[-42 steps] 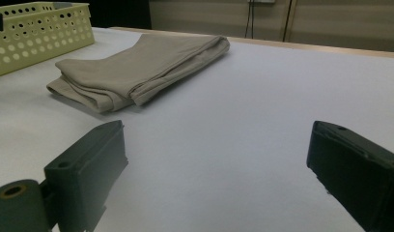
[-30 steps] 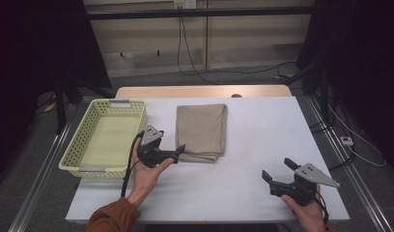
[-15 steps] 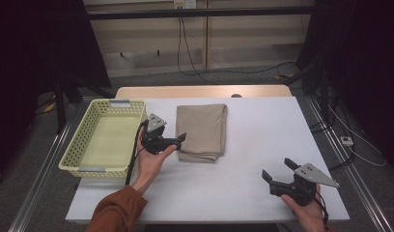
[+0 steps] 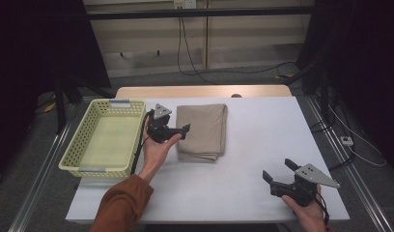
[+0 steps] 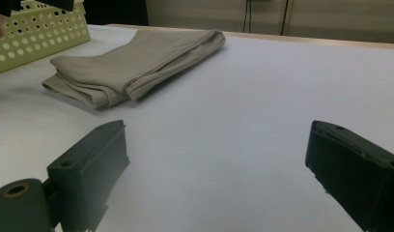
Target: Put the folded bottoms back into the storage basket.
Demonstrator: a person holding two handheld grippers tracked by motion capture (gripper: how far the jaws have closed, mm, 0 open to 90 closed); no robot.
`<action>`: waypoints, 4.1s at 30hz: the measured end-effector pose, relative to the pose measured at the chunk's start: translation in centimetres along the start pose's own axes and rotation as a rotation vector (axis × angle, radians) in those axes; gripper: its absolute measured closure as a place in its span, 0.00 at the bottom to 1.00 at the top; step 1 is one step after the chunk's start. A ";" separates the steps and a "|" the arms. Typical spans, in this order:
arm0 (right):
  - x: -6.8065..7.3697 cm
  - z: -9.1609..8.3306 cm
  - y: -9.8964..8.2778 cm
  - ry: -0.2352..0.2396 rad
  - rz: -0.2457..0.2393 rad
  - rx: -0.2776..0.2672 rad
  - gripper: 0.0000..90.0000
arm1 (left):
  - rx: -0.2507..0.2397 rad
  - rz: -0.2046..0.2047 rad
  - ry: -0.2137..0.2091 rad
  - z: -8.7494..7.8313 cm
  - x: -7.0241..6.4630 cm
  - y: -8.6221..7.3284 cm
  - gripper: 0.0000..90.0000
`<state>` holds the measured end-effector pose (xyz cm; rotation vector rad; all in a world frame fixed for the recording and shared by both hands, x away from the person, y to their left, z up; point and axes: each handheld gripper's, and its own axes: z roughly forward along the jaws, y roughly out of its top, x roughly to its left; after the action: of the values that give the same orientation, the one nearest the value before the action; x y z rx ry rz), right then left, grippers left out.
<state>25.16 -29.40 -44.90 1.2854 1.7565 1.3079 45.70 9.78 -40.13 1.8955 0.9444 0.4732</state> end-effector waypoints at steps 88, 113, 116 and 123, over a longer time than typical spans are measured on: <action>0.4 0.4 0.2 0.038 -0.007 0.009 0.09 | 0.316 -0.149 -0.103 7.5 1.0 -2.0 0.91; 0.4 0.4 0.2 0.030 0.002 0.012 0.08 | 0.096 -0.114 -0.180 4.7 1.2 0.8 0.93; 0.4 0.4 0.2 0.029 0.004 0.013 0.08 | 0.078 -0.094 -0.171 4.3 1.0 1.4 0.93; 0.3 0.4 0.2 0.028 0.006 0.013 0.08 | 0.030 -0.070 -0.165 3.2 0.7 2.7 0.93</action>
<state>25.48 -28.98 -44.88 1.2861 1.7840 1.3263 49.36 7.82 -39.41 1.8905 0.9091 0.2581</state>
